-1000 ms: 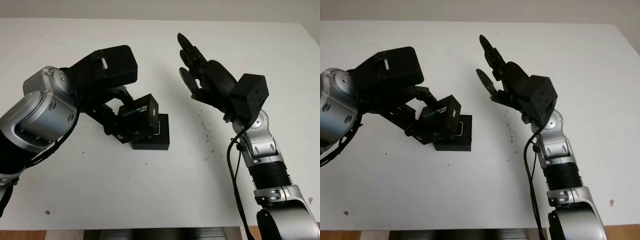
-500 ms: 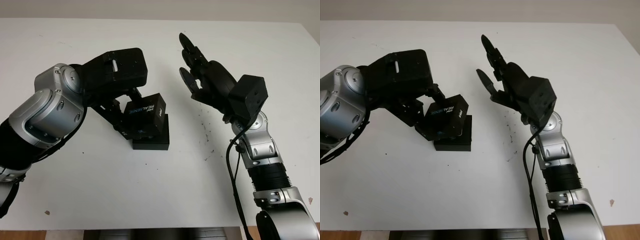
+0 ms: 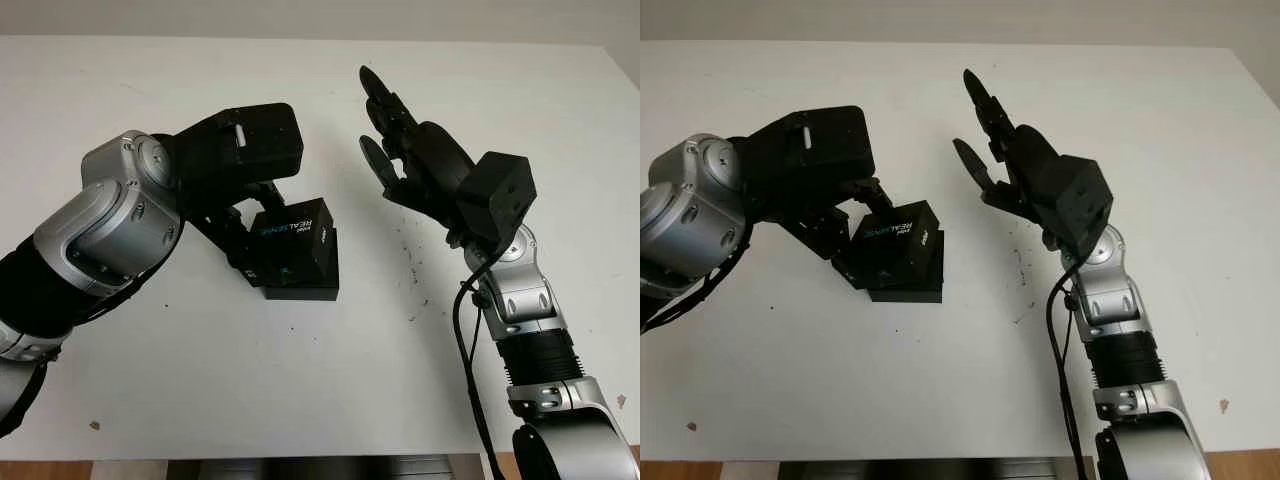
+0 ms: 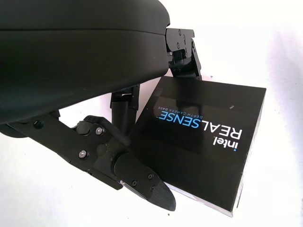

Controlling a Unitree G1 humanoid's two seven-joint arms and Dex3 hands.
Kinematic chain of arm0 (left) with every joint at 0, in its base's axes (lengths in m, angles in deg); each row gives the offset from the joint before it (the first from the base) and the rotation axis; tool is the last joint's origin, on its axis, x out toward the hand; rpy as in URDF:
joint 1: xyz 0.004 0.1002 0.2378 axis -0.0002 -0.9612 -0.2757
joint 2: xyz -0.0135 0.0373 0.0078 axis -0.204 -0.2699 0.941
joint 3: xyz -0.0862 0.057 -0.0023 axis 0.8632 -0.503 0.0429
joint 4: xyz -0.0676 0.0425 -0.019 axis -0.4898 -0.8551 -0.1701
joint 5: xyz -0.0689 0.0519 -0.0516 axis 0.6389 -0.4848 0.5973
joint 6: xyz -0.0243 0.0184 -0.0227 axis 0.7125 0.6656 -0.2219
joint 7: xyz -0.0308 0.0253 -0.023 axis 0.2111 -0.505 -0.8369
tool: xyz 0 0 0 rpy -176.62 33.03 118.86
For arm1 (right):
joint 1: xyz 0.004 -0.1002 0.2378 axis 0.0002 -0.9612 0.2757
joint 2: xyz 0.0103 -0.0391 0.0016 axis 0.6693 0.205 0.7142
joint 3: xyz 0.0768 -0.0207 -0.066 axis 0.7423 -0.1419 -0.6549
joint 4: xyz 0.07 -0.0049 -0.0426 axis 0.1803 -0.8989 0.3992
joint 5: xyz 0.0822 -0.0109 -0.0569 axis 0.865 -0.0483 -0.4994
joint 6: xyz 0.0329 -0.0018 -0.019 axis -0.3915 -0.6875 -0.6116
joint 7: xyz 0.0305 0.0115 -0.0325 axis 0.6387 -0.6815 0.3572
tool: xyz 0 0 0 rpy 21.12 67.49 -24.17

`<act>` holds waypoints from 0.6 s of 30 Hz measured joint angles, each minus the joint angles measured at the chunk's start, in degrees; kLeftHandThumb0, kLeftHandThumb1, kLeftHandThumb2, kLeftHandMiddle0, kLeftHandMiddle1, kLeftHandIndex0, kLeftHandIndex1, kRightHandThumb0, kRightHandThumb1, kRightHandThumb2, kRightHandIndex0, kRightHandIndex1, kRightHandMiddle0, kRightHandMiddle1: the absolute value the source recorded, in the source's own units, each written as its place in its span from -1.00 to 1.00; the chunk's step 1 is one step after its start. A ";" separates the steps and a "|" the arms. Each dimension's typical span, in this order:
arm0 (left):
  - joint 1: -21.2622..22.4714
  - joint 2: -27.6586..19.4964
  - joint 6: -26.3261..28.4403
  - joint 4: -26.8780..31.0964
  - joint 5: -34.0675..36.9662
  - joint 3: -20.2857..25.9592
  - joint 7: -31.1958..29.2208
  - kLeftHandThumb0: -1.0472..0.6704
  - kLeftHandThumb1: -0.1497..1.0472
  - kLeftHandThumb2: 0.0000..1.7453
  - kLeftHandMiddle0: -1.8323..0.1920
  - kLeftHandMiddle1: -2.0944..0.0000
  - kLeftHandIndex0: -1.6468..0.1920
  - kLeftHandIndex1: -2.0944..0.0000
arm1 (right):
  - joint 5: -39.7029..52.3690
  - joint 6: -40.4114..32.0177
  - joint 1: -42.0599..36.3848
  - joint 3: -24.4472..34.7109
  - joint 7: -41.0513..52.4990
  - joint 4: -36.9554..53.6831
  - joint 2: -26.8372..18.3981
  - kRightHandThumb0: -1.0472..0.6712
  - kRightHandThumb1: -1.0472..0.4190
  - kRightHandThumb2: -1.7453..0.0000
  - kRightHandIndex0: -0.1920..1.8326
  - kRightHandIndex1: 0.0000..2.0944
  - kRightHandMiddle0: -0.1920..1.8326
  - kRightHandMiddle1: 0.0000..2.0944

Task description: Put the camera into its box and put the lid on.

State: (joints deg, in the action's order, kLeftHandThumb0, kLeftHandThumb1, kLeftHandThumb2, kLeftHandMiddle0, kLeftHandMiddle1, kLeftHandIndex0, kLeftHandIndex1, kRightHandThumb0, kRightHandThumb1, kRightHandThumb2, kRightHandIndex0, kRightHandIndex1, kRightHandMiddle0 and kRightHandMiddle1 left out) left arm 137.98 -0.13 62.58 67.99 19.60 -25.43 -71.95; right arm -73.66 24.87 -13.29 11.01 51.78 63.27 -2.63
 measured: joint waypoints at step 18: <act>0.74 -0.57 2.74 3.89 4.81 0.44 3.00 -0.22 0.92 -0.94 0.32 -0.73 0.46 -0.60 | -0.36 0.62 -0.07 -0.05 -0.81 -0.01 0.25 -0.72 -1.00 0.30 -0.91 -0.94 -0.89 -0.94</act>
State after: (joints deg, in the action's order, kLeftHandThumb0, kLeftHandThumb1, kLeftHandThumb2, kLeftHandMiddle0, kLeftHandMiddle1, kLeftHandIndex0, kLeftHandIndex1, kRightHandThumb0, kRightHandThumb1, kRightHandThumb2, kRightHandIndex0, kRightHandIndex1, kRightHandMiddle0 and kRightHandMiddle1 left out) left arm 138.72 -0.70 65.32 71.89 24.41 -24.99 -68.95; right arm -74.02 25.49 -13.36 10.95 50.97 63.26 -2.38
